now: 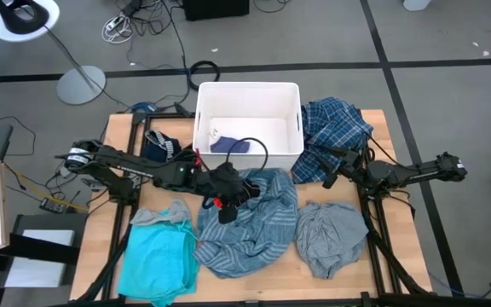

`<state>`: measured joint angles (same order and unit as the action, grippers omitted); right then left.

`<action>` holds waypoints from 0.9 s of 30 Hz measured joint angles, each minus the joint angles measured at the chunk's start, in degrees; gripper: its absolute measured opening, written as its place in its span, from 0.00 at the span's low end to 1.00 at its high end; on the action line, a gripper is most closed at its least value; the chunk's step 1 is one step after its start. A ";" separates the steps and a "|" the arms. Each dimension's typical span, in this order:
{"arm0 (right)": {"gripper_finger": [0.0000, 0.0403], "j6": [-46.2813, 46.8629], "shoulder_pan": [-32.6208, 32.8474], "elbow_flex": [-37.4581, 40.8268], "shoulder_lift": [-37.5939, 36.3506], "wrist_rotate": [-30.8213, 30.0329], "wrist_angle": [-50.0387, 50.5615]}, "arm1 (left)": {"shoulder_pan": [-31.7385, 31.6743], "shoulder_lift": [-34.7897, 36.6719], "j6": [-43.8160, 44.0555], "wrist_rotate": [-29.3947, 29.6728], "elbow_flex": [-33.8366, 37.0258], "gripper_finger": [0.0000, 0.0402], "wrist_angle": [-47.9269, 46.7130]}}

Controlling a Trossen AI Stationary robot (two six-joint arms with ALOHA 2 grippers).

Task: Sort clothes
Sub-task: Put the black sock into the white laundry bin

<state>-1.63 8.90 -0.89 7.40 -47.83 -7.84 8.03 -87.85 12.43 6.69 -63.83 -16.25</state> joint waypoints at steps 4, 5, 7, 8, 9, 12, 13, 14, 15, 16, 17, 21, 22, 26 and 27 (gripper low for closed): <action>0.54 -0.02 0.00 0.00 0.00 0.02 -0.12 | 0.00 -0.71 2.37 -1.22 0.00 0.14 -1.97; 0.54 -0.02 -0.01 0.00 0.00 0.00 -0.14 | 0.00 -0.93 2.97 -1.33 0.07 0.17 -2.78; 0.54 -0.02 0.00 0.00 -0.01 0.00 -0.17 | 0.00 -2.22 3.73 -1.55 0.24 0.23 -2.13; 0.54 -0.02 0.00 0.00 0.00 0.00 -0.19 | 0.00 -2.72 3.81 -1.56 0.25 0.26 -1.93; 0.54 -0.02 0.00 0.00 0.00 0.00 -0.19 | 0.00 -3.55 3.76 -1.52 0.33 0.29 -2.09; 0.54 -0.02 0.00 0.00 0.00 0.00 -0.06 | 0.00 -6.09 1.44 -1.48 0.35 0.35 -1.55; 0.54 -0.02 0.00 0.00 -0.01 0.02 -0.24 | 0.00 -6.99 0.77 -1.32 0.35 0.36 -1.59; 0.54 -0.02 0.00 0.00 -0.02 0.00 -0.25 | 0.02 -8.04 0.06 -0.49 0.35 0.37 -1.75; 0.54 -0.02 0.00 0.00 -0.01 0.01 -0.24 | 0.02 -9.29 0.00 0.57 0.35 0.37 -2.09; 0.54 -0.02 0.00 0.00 0.00 0.02 -0.34 | 0.02 -10.42 -0.08 1.79 0.35 0.38 -2.36; 0.54 -0.02 0.00 0.00 0.00 0.02 -0.25 | 0.02 -11.65 -0.11 3.28 0.35 0.38 -2.61; 0.54 -0.02 0.00 0.00 -0.01 0.00 -0.33 | 0.00 -15.60 2.73 9.00 0.33 0.37 -4.21; 0.54 -0.02 -0.01 0.00 -0.02 0.00 -0.38 | 0.00 -16.25 3.66 9.12 0.27 0.35 -4.99; 0.54 -0.02 0.00 0.00 0.00 0.00 -0.32 | 0.46 -16.55 4.32 9.24 -0.60 0.14 -6.66; 0.54 -0.02 0.00 0.00 -0.01 0.02 -0.32 | 0.69 -15.91 4.34 9.24 -0.93 0.08 -6.72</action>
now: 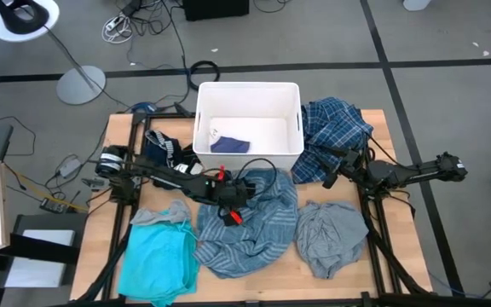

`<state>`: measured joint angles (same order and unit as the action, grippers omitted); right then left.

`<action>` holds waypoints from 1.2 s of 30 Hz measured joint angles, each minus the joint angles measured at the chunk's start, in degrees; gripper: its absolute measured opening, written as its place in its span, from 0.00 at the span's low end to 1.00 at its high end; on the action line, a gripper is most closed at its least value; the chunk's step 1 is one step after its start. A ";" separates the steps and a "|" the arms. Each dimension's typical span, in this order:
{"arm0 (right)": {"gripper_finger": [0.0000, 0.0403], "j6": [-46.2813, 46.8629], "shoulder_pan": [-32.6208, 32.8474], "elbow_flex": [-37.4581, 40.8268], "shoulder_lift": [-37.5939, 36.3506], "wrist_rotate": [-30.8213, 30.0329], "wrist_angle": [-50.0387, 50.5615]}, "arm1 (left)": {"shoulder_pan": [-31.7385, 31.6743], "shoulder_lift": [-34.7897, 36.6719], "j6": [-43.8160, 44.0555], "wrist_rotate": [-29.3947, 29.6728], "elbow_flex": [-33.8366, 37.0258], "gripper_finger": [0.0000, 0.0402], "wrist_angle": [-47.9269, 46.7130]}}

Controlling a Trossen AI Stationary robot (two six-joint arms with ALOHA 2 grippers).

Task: Sort clothes
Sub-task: Put the black sock into the white laundry bin

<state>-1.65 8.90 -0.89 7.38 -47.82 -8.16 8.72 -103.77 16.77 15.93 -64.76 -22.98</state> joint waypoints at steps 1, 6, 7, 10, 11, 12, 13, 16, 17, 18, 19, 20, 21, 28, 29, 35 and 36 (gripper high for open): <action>0.54 0.00 -0.01 0.00 0.01 -0.02 0.00 | 0.12 0.56 0.00 -0.03 -0.52 0.04 -0.58; 0.54 0.00 0.00 0.00 0.00 -0.01 0.02 | 0.73 4.64 -2.20 0.39 -5.16 0.01 -2.39; 0.54 0.00 0.01 0.00 0.02 0.00 0.02 | 0.78 5.15 -3.04 0.55 -5.96 0.01 -2.52; 0.54 0.00 0.00 0.00 -0.01 -0.02 0.04 | 0.82 6.90 -4.37 0.74 -7.64 0.01 -2.56; 0.54 0.00 0.00 0.00 0.01 -0.02 0.04 | 0.82 7.38 -4.54 0.74 -8.07 0.01 -2.62; 0.54 0.00 0.01 0.00 0.02 -0.02 0.06 | 0.82 7.67 -4.66 0.75 -8.40 0.00 -2.63; 0.54 0.00 0.00 0.00 0.02 -0.02 0.04 | 0.82 7.97 -4.86 0.73 -8.72 0.00 -2.75; 0.54 0.00 0.01 0.00 0.02 -0.02 0.06 | 0.62 9.17 -6.32 0.71 -10.08 0.00 -3.12; 0.54 0.00 0.01 0.00 -0.01 -0.02 0.05 | 0.37 9.81 -6.99 0.66 -10.79 0.00 -3.14; 0.54 0.00 0.01 0.00 0.00 -0.02 0.07 | 0.10 10.42 -7.65 0.68 -11.83 0.00 -3.10; 0.54 0.00 0.00 0.00 0.01 -0.02 0.06 | -0.24 11.12 -8.61 0.69 -13.05 0.00 -3.14; 0.54 0.00 0.00 0.00 0.01 -0.01 0.07 | -0.57 11.78 -9.80 0.70 -14.44 0.00 -3.76; 0.54 0.00 0.00 0.00 0.00 -0.02 0.08 | -1.01 12.38 -11.09 0.83 -16.03 0.00 -4.46; 0.54 0.00 0.00 0.00 0.02 0.00 0.07 | -5.35 15.11 -23.77 10.16 -28.10 0.00 -7.56; 0.54 0.00 -0.01 0.00 -0.01 -0.02 0.07 | -6.36 15.17 -24.73 10.48 -29.53 0.00 -8.42; 0.54 0.00 0.00 0.00 0.02 -0.01 -0.16 | -13.46 15.19 -24.83 10.44 -32.31 0.02 -10.48; 0.54 0.00 0.01 0.00 0.02 0.01 -0.22 | -14.63 15.15 -24.12 10.17 -32.29 0.03 -12.01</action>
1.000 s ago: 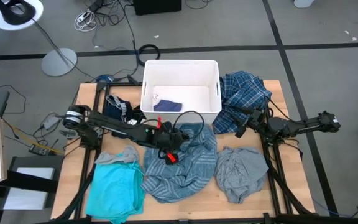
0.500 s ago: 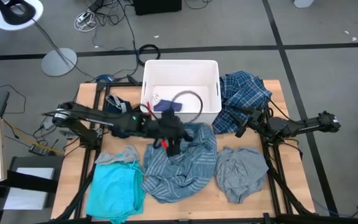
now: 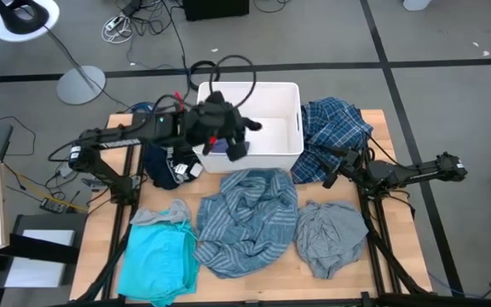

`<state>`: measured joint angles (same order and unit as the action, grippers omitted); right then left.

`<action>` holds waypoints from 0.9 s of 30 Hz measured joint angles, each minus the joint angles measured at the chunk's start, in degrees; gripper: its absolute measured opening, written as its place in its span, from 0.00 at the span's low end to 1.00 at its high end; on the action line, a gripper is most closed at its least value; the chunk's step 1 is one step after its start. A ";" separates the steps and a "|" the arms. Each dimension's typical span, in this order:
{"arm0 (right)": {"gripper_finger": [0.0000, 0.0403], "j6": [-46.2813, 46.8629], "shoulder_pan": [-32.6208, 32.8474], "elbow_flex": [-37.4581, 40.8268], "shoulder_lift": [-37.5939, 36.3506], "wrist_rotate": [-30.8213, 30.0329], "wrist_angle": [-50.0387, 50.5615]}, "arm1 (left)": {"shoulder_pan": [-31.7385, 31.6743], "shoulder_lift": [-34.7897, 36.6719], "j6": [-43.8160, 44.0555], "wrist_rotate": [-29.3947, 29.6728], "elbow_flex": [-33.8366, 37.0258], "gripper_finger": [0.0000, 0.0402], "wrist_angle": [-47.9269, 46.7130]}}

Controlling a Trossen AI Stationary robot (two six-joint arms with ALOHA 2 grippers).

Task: Sort clothes
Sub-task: Put the black sock into the white laundry bin, then put the black boxer shorts into the white laundry bin

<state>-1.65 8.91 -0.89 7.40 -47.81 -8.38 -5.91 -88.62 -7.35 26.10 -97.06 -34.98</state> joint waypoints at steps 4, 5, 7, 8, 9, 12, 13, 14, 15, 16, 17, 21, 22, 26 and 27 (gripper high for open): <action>0.54 0.00 -0.01 0.00 0.00 -0.02 -0.17 | -4.85 -0.54 4.69 -4.37 0.00 0.08 -6.55; 0.54 0.01 0.00 0.00 -0.02 -0.02 -0.17 | -5.93 -0.64 5.62 -6.09 0.05 0.09 -7.89; 0.54 0.00 0.00 0.00 0.00 -0.02 -0.17 | -7.77 -0.68 6.81 -10.16 0.11 0.13 -9.54; 0.54 0.00 0.00 0.00 0.00 -0.02 -0.19 | -8.50 -0.68 7.22 -11.97 0.11 0.14 -9.62; 0.54 0.00 -0.02 0.00 -0.02 -0.02 -0.22 | -9.04 -0.67 7.40 -13.23 0.11 0.16 -9.66; 0.54 0.00 -0.01 0.00 -0.01 -0.02 -0.20 | -9.95 -0.59 6.26 -14.00 0.11 0.20 -9.77; 0.54 0.00 0.00 0.00 0.00 -0.02 -0.20 | -9.97 -0.55 5.49 -13.98 0.11 0.20 -9.73; 0.54 0.00 -0.02 0.00 -0.01 -0.02 -0.20 | -9.97 -0.45 4.56 -13.98 0.11 0.21 -9.59; 0.54 0.00 0.00 0.00 0.00 -0.02 -0.20 | -9.95 -0.15 3.77 -14.03 0.11 0.21 -9.61; 0.54 0.00 -0.01 0.00 -0.01 -0.02 -0.18 | -9.91 0.17 3.02 -14.04 0.10 0.21 -9.91; 0.54 0.00 0.00 0.00 -0.02 0.00 -0.20 | -9.83 0.60 2.51 -14.07 0.11 0.21 -10.16; 0.54 0.00 -0.01 0.00 -0.02 -0.01 -0.18 | -9.00 4.21 1.79 -15.22 0.11 0.21 -11.95; 0.54 0.00 -0.01 0.00 -0.01 -0.02 -0.17 | -8.74 5.50 1.83 -16.48 0.11 0.21 -12.90; 0.54 0.00 -0.02 0.00 -0.02 -0.02 -0.17 | -8.02 10.81 3.24 -21.09 0.11 0.21 -17.32; 0.54 0.00 -0.01 0.00 -0.01 -0.02 -0.18 | -7.82 12.18 3.60 -21.58 0.10 0.21 -18.55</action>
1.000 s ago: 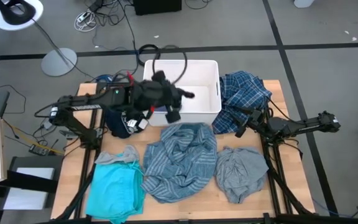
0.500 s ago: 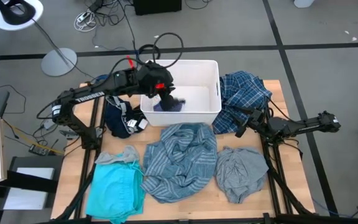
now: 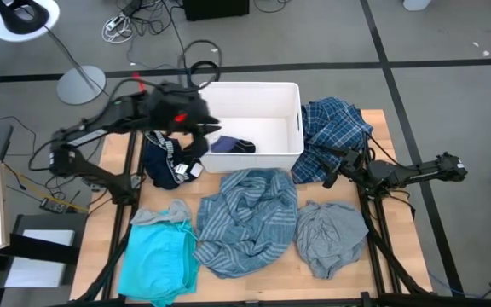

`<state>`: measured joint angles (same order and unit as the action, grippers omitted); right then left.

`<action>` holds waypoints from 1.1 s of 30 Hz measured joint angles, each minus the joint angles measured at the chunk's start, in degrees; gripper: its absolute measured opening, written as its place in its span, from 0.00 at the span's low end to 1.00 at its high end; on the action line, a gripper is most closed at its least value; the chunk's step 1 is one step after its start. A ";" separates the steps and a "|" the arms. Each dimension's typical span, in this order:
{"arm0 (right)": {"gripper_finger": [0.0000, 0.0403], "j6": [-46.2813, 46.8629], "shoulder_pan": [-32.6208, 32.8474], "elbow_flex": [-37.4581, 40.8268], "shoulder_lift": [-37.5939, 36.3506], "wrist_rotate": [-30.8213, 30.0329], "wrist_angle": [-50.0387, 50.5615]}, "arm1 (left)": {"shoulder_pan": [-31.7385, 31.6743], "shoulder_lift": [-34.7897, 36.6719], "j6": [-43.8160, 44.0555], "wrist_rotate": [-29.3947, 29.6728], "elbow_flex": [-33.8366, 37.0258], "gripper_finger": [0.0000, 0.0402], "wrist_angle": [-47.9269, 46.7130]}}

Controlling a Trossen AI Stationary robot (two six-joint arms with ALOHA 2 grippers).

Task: Sort clothes
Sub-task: Put the black boxer shorts into the white laundry bin

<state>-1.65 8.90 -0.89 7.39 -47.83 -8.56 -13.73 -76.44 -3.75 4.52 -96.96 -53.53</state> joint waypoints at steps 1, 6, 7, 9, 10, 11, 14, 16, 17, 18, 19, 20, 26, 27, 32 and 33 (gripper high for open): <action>0.54 0.00 0.00 0.00 0.00 -0.01 -0.07 | 0.21 1.34 0.64 -0.16 -0.01 0.21 -1.33; 0.54 0.53 -0.01 0.00 -0.01 0.00 -0.93 | 2.55 9.28 3.89 -0.18 3.57 0.21 -3.86; 0.54 0.73 0.00 0.00 -0.01 0.00 -1.16 | 3.04 10.99 4.52 -0.17 5.35 0.21 -3.59; 0.54 2.24 0.01 0.00 0.00 0.17 -2.11 | 4.12 14.84 6.24 -0.16 10.01 0.21 -2.12; 0.54 3.36 0.01 0.00 -0.01 0.70 -2.23 | 4.60 16.85 7.35 -0.10 12.84 0.21 -1.17; 0.54 4.21 0.01 0.00 -0.01 1.04 -2.25 | 5.05 19.08 8.70 0.21 16.02 0.21 0.29; 0.54 8.71 0.02 0.00 -0.01 2.16 -2.34 | 5.87 25.60 12.24 0.96 26.44 0.21 6.09; 0.54 12.70 0.05 0.02 0.01 4.82 -3.90 | 6.05 29.49 15.10 1.19 33.30 0.21 9.87; 0.54 13.07 0.05 0.02 0.01 6.52 -5.39 | 6.05 31.23 16.48 1.21 36.58 0.21 11.83; 0.54 12.89 0.06 0.02 0.01 8.65 -7.46 | 6.05 32.70 17.74 1.22 39.54 0.21 13.52; 0.54 12.05 0.10 0.02 0.01 10.86 -9.84 | 6.05 34.12 18.94 1.17 42.41 0.21 15.27; 0.54 10.93 0.14 0.02 0.01 13.01 -12.27 | 6.05 35.24 19.65 0.81 45.01 0.21 16.51; 0.54 6.16 2.76 -7.52 0.97 19.11 -11.23 | 6.05 38.31 23.74 -0.93 55.17 0.21 21.18; 0.54 5.82 3.59 -9.47 1.88 19.21 -9.04 | 6.05 38.29 23.97 -0.84 56.22 0.21 21.26; 0.50 5.42 8.33 -21.06 10.32 19.45 3.47 | 6.02 36.77 25.12 -0.75 61.38 0.21 21.52; 0.49 5.40 9.42 -23.54 12.61 19.46 5.79 | 6.02 36.07 25.14 -0.75 62.20 0.21 21.48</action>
<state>3.75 18.32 -24.43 20.00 -28.36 -2.78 -7.70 -40.37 21.39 3.77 -34.76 -32.05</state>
